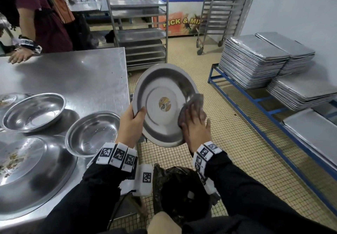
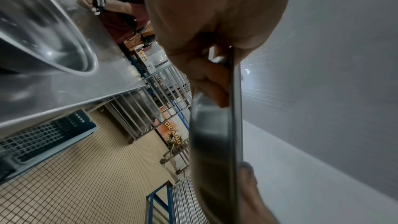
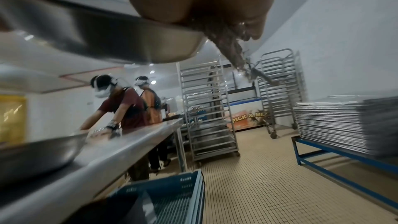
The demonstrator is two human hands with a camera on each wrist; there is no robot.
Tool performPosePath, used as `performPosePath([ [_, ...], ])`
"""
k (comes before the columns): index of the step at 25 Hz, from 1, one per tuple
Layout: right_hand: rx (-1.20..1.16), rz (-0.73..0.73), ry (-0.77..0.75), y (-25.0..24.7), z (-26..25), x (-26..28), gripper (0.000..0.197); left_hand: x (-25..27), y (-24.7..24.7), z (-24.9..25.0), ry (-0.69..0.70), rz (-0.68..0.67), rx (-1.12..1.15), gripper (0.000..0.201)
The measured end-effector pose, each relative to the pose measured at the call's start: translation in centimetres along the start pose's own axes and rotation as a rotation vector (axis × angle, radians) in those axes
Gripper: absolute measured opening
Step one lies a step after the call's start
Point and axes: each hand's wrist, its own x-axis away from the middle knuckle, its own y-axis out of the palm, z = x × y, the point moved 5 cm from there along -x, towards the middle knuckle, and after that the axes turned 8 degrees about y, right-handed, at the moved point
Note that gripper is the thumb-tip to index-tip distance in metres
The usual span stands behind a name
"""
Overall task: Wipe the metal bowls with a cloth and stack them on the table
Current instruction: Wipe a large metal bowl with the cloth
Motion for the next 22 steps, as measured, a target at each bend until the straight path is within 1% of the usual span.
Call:
performPosePath([
  [1,-0.052,0.044,0.009,-0.9,0.6,-0.8,0.060,0.2,0.0,-0.5,-0.041,-0.003,0.025,0.013],
  [3,-0.266,0.169,0.021,-3.1,1.0,-2.0,0.063,0.3,0.0,-1.3,-0.129,-0.017,0.063,0.011],
  [4,-0.390,0.212,0.063,-4.2,1.5,-2.5,0.062,0.1,0.0,-1.7,-0.167,-0.033,0.077,0.011],
  [5,-0.494,0.231,0.121,-5.3,2.1,-2.9,0.056,0.0,-0.2,-1.9,-0.200,-0.049,0.085,0.013],
  [7,-0.592,0.193,0.229,-6.5,3.1,-3.9,0.039,-0.5,-0.6,-2.3,-0.244,-0.081,0.106,0.014],
  [8,-0.606,0.148,0.243,-6.7,3.4,-4.2,0.036,-0.8,-0.8,-2.2,-0.254,-0.092,0.128,0.013],
  [10,-0.642,0.075,0.235,-6.4,3.5,-4.4,0.034,-1.3,-1.1,-1.8,-0.243,-0.090,0.181,0.012],
  [11,-0.670,0.076,0.241,-6.3,3.5,-4.4,0.033,-1.6,-1.3,-1.7,-0.218,-0.073,0.192,0.013],
  [14,-0.813,0.159,0.303,-6.3,3.0,-3.7,0.028,-2.2,-1.9,-1.2,-0.043,-0.002,0.142,0.012],
  [16,-0.945,0.215,0.375,-6.2,2.0,-2.8,0.022,-1.6,-1.2,-0.8,0.047,-0.042,0.113,0.027],
  [17,-1.000,0.234,0.400,-6.2,1.3,-2.4,0.021,-1.1,-0.5,-0.7,0.062,-0.079,0.124,0.034],
  [18,-1.036,0.250,0.410,-6.1,0.6,-2.1,0.020,-0.6,0.1,-0.6,0.067,-0.104,0.147,0.038],
  [19,-1.059,0.261,0.405,-6.1,-0.1,-1.9,0.020,-0.3,0.5,-0.7,0.053,-0.095,0.158,0.038],
  [21,-1.072,0.244,0.382,-5.9,-1.0,-1.6,0.021,-0.4,0.6,-1.4,-0.034,-0.015,0.170,0.028],
  [22,-1.060,0.203,0.367,-5.6,-1.2,-1.7,0.021,-0.7,0.2,-1.8,-0.085,0.024,0.169,0.022],
])
